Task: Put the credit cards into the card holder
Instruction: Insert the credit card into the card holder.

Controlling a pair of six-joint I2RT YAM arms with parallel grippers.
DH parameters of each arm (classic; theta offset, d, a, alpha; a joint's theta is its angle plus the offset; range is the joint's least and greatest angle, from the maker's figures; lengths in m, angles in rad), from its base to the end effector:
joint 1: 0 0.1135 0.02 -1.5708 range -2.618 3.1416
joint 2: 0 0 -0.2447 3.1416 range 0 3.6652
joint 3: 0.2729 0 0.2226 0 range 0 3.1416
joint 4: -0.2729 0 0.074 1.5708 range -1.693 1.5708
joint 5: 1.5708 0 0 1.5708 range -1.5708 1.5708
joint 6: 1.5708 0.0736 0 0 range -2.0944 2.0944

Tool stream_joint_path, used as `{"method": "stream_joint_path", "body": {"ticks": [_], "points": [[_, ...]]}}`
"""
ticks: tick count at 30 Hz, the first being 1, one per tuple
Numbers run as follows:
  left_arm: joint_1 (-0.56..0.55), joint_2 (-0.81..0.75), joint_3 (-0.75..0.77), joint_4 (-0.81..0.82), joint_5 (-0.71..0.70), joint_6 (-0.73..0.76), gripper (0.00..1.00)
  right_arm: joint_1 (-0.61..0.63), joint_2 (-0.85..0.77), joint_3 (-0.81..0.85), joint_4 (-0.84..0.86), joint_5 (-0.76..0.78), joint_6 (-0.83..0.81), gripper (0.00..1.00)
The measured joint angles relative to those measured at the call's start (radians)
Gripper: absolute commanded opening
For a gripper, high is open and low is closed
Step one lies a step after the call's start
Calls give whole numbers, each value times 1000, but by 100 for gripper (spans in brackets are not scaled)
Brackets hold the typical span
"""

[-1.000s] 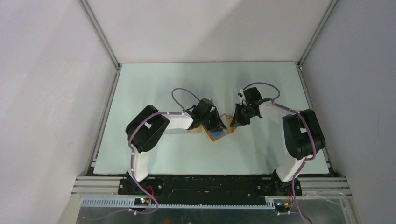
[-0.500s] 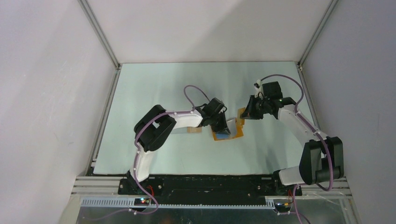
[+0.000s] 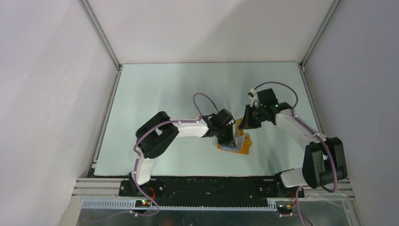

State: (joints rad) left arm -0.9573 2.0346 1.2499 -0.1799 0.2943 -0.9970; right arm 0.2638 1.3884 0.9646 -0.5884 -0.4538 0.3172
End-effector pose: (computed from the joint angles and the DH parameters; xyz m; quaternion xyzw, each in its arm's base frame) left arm 0.2162 -0.3441 0.1046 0.0250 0.9448 -0.3230 0.0492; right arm 0.2522 0.1015 0.2018 -0.0370 0.9379 0.2841 0.1954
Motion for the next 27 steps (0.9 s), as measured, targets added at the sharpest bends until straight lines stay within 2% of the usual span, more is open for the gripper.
{"method": "stream_joint_path", "body": {"ticks": [4, 8, 10, 27], "points": [[-10, -6, -5, -14, -3, -16, 10, 34, 12, -63, 3, 54, 3, 0], [-11, -39, -33, -41, -13, -21, 27, 37, 32, -116, 3, 113, 16, 0], [-4, -68, -54, -63, -25, -17, 32, 41, 33, -141, 3, 137, 27, 0], [126, -272, -258, -124, -63, 39, 34, 132, 79, -162, 69, 165, 57, 0]]}}
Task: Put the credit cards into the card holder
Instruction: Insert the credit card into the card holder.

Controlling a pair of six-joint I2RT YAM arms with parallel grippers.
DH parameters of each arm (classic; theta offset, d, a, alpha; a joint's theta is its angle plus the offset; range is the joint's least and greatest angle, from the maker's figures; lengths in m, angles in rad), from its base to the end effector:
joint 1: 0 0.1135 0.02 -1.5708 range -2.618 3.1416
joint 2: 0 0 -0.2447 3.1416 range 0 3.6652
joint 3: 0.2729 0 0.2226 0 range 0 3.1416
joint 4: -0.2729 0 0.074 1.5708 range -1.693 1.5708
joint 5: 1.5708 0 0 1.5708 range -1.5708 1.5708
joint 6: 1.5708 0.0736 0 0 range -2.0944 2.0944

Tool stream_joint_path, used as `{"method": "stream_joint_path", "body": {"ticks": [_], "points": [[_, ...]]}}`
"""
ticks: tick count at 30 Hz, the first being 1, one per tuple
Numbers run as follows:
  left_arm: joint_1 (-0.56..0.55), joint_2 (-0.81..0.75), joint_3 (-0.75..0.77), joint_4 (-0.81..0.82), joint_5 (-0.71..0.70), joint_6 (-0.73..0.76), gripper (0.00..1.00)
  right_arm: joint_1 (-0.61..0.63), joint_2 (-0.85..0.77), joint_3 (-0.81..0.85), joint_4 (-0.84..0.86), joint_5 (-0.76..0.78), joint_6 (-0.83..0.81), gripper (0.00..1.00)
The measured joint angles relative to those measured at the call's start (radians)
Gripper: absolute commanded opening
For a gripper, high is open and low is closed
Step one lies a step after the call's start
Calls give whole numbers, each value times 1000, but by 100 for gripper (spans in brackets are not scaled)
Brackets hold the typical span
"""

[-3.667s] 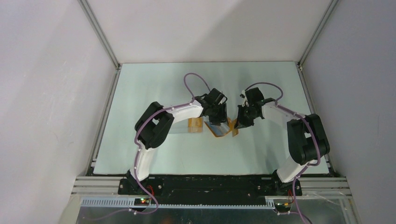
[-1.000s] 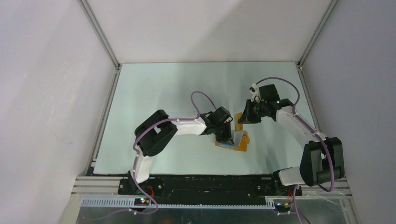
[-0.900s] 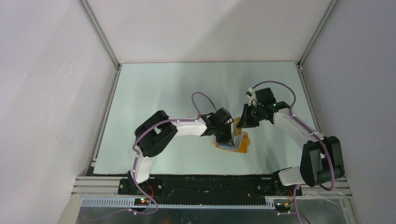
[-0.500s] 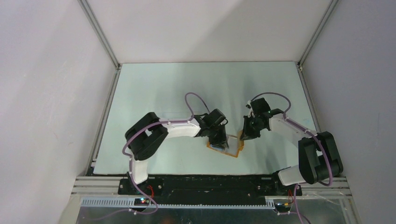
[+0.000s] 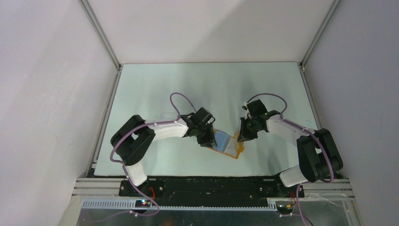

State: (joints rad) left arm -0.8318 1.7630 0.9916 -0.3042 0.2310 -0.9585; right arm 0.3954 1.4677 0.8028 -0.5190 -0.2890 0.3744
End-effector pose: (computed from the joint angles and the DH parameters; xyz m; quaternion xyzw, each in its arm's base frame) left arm 0.2108 -0.2564 0.1191 -0.0328 0.9629 -0.2598 0.0651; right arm 0.2273 0.1176 0.1380 -0.0379 0.9708 0.2024 0.1233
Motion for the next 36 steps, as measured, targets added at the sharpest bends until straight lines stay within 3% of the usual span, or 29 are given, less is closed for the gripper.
{"method": "stream_joint_path", "body": {"ticks": [3, 15, 23, 26, 30, 36], "points": [[11, -2, -3, -2, 1, 10, 31, 4, 0, 0, 13, -16, 0, 0], [-13, 0, -11, -6, -42, -38, 1, 10, -81, -6, 121, -169, 66, 0], [-49, 0, -14, -1, -54, -115, 0, 22, -31, -6, 143, -190, 91, 0], [-51, -4, -24, 7, -55, -134, 7, 27, -15, -11, 143, -190, 98, 0], [-51, -16, -38, 12, -61, -141, 30, 31, -12, -27, 142, -192, 105, 0], [-33, -47, -72, -2, -62, -113, 42, 33, -8, -60, 140, -198, 105, 0]]}}
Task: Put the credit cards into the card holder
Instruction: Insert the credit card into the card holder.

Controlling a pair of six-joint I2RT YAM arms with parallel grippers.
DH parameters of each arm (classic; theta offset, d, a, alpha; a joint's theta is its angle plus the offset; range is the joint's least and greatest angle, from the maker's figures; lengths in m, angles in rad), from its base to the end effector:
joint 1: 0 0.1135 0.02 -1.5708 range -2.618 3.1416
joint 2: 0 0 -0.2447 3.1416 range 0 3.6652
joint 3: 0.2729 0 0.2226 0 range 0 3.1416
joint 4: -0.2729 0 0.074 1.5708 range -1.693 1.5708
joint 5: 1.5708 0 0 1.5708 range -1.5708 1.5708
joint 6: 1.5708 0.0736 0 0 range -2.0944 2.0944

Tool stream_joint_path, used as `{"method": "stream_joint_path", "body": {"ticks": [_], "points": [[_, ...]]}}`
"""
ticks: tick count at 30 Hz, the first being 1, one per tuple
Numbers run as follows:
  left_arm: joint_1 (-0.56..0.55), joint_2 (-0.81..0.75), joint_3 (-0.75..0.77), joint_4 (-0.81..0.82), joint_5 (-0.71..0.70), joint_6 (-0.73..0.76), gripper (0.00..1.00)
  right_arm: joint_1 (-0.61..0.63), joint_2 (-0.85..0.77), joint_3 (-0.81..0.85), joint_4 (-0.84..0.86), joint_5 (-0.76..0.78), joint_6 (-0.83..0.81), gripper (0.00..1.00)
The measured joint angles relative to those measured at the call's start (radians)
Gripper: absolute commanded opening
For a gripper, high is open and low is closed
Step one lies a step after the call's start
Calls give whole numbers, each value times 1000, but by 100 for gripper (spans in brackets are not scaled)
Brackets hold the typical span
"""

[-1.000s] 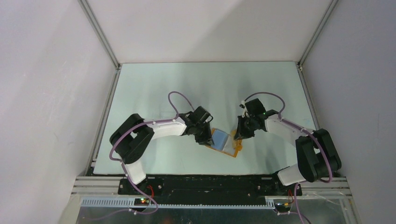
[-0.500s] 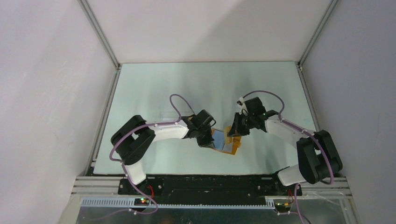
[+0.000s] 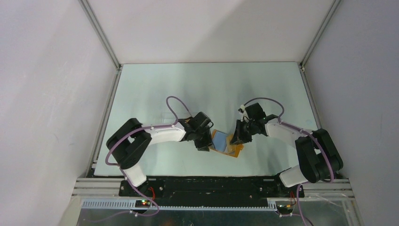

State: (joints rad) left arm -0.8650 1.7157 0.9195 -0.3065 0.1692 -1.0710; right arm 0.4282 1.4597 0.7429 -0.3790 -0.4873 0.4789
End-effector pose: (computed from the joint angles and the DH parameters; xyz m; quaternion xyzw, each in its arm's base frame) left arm 0.1944 -0.2472 0.1136 -0.0802 0.9661 -0.2370 0.0633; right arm 0.2199 0.1383 0.1375 -0.0328 0.9444 0.3108 0.1025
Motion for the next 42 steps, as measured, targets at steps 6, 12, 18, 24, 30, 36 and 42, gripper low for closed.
{"method": "stream_joint_path", "body": {"ticks": [6, 12, 18, 24, 30, 36, 42], "points": [[63, -29, -23, -13, -1, 38, 43, 0, 10, -29, 0, -20, 0, 0], [91, -10, -2, -19, 9, 80, 38, 0, 34, -36, 30, -58, 8, 0], [96, 27, 32, -31, 26, 105, 23, -3, 56, -38, 83, -101, 18, 0], [97, 30, 29, -31, 25, 108, 11, -18, 85, -43, 131, -150, 17, 0], [98, 30, 19, -18, 34, 109, 0, -42, 121, -46, 179, -182, 18, 0], [100, 31, 18, -13, 44, 109, 0, -78, 158, -48, 226, -218, 18, 0], [100, 32, 18, -11, 48, 109, 0, -100, 167, -48, 243, -222, 15, 0]]}}
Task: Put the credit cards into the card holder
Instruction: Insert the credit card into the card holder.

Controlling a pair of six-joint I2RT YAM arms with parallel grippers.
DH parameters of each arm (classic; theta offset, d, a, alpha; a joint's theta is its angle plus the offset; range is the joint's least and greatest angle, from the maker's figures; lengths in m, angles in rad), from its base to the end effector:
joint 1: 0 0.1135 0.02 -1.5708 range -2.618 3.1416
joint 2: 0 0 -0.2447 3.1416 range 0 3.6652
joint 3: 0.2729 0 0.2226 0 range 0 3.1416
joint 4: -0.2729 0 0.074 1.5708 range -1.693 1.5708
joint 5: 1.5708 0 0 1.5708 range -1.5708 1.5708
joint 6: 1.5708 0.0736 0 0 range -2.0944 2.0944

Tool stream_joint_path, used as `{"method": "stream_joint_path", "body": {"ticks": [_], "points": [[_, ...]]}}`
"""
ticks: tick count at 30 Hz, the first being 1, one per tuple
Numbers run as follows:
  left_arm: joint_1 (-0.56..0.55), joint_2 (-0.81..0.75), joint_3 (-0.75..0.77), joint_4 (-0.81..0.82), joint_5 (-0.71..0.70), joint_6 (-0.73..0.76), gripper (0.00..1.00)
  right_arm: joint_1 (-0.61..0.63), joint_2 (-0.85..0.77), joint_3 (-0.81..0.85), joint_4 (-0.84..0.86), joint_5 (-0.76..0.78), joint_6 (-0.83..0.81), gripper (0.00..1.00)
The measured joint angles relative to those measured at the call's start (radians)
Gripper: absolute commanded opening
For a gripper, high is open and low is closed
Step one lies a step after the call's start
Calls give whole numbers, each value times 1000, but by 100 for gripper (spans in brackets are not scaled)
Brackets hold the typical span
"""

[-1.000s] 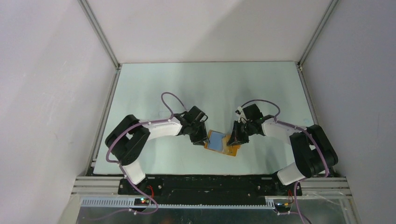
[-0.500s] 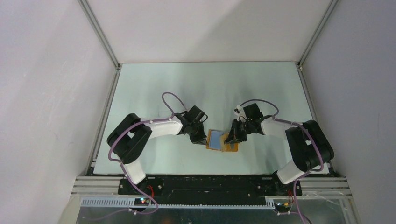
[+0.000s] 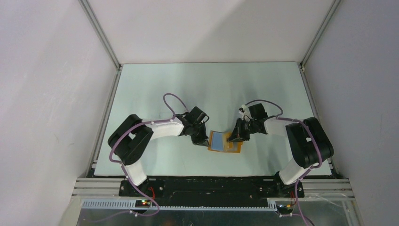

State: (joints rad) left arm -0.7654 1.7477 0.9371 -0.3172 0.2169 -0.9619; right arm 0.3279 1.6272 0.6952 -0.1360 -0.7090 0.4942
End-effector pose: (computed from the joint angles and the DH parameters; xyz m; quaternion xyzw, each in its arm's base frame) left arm 0.2175 -0.2309 0.1086 -0.0715 0.9675 -0.2346 0.0616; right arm 0.2424 0.1331 0.1077 -0.0106 0.9124 0.4014 0.0795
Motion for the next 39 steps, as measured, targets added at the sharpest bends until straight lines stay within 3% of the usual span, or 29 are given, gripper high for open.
{"method": "stream_joint_path", "body": {"ticks": [23, 39], "points": [[-2, 3, 0, 2, 7, -12, 0, -2, -23, -128, 237, 5, 121, 0], [-15, 6, 0, 1, 17, -25, 0, 70, -17, -177, 412, 70, 231, 0]]}}
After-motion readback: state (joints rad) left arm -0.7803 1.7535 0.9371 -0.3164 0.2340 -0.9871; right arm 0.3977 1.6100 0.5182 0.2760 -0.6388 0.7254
